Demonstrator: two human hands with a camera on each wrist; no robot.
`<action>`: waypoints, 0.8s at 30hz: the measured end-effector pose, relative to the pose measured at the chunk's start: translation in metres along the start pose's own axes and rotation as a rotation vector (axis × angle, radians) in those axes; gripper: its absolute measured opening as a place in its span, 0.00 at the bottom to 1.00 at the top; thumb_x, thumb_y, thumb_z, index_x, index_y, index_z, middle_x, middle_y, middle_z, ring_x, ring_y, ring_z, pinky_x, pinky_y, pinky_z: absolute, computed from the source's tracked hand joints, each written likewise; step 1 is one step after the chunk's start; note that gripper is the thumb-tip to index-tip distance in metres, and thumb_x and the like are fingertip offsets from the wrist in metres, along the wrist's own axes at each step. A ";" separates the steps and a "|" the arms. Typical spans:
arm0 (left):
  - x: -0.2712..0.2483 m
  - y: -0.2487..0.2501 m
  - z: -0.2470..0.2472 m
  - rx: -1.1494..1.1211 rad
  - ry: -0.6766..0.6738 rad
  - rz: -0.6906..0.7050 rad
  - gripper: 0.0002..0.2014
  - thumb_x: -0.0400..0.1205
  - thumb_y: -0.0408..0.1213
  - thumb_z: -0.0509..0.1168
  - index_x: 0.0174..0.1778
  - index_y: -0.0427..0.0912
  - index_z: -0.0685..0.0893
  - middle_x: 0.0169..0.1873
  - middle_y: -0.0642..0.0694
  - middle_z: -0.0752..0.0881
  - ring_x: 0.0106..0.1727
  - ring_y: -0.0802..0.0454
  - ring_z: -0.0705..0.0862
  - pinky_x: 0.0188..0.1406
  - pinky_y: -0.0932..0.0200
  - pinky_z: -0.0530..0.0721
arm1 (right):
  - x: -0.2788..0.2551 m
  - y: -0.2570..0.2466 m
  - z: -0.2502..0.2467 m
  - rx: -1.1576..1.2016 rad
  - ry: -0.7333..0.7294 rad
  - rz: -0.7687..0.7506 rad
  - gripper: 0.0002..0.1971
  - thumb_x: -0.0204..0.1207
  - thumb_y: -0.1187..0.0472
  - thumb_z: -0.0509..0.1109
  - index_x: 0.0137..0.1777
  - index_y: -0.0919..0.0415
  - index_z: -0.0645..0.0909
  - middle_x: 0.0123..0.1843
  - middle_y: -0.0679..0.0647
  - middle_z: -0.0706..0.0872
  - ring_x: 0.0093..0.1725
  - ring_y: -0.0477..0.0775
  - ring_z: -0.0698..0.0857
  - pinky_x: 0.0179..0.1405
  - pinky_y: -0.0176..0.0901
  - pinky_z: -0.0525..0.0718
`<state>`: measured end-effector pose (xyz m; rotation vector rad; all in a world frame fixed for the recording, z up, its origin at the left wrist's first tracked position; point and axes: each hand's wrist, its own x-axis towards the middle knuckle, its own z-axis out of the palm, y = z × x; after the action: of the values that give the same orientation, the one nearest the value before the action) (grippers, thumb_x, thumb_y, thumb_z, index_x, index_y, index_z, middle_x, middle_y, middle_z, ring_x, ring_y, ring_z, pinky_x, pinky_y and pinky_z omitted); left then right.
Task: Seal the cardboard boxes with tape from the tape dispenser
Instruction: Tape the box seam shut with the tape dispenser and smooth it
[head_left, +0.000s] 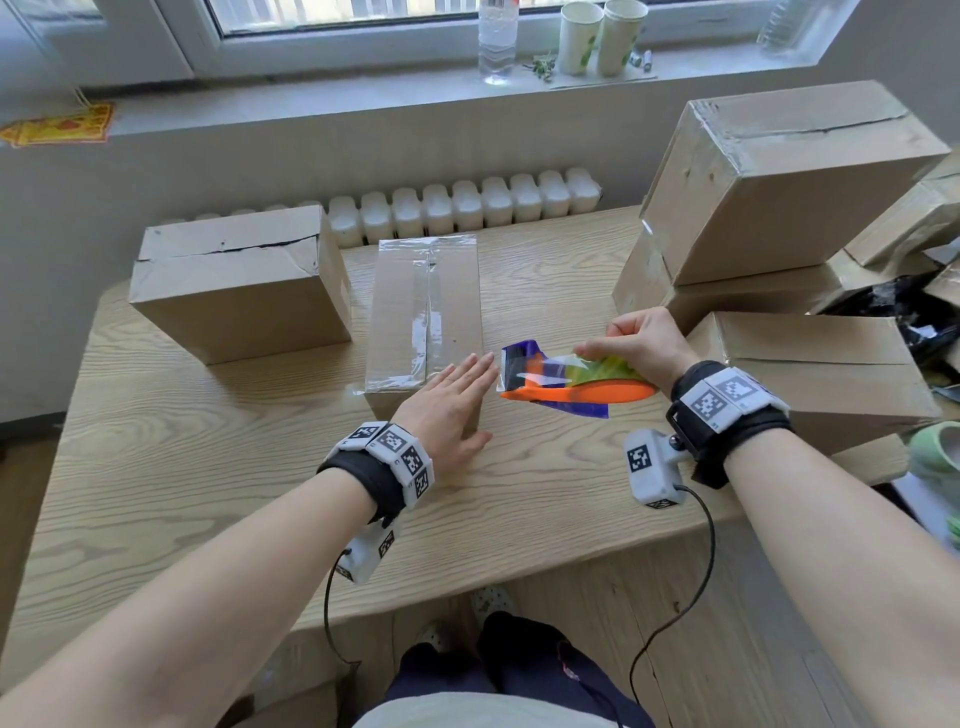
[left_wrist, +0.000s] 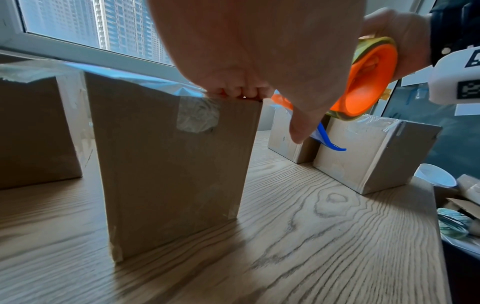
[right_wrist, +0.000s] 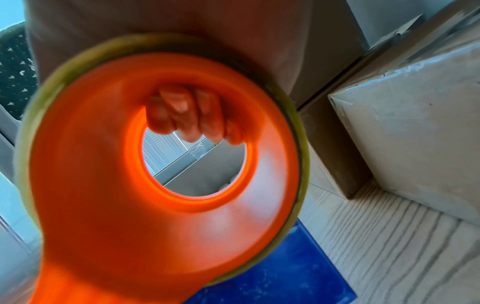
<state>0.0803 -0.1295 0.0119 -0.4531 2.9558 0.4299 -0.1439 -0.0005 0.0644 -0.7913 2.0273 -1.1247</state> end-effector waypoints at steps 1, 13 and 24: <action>0.000 0.000 0.000 -0.001 -0.002 -0.002 0.40 0.82 0.49 0.60 0.83 0.45 0.44 0.83 0.51 0.42 0.82 0.57 0.39 0.75 0.67 0.32 | 0.001 -0.001 0.000 -0.002 -0.005 -0.002 0.21 0.63 0.61 0.83 0.21 0.60 0.72 0.21 0.51 0.74 0.24 0.47 0.74 0.25 0.36 0.72; 0.000 0.003 -0.001 0.000 -0.051 -0.014 0.43 0.80 0.48 0.63 0.83 0.43 0.41 0.82 0.48 0.40 0.82 0.55 0.38 0.77 0.62 0.34 | 0.013 -0.038 -0.016 -0.038 0.106 -0.082 0.22 0.67 0.52 0.80 0.22 0.56 0.72 0.22 0.46 0.75 0.22 0.41 0.74 0.25 0.34 0.73; -0.050 -0.021 0.006 -0.192 0.234 -0.274 0.34 0.86 0.42 0.56 0.82 0.42 0.43 0.81 0.50 0.39 0.81 0.59 0.36 0.78 0.65 0.31 | -0.002 0.035 0.051 -0.447 0.079 0.139 0.18 0.68 0.44 0.76 0.39 0.63 0.86 0.39 0.60 0.87 0.43 0.62 0.84 0.44 0.48 0.79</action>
<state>0.1346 -0.1333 0.0084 -0.9795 3.0147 0.6709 -0.1089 -0.0075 0.0134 -0.8116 2.3988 -0.6387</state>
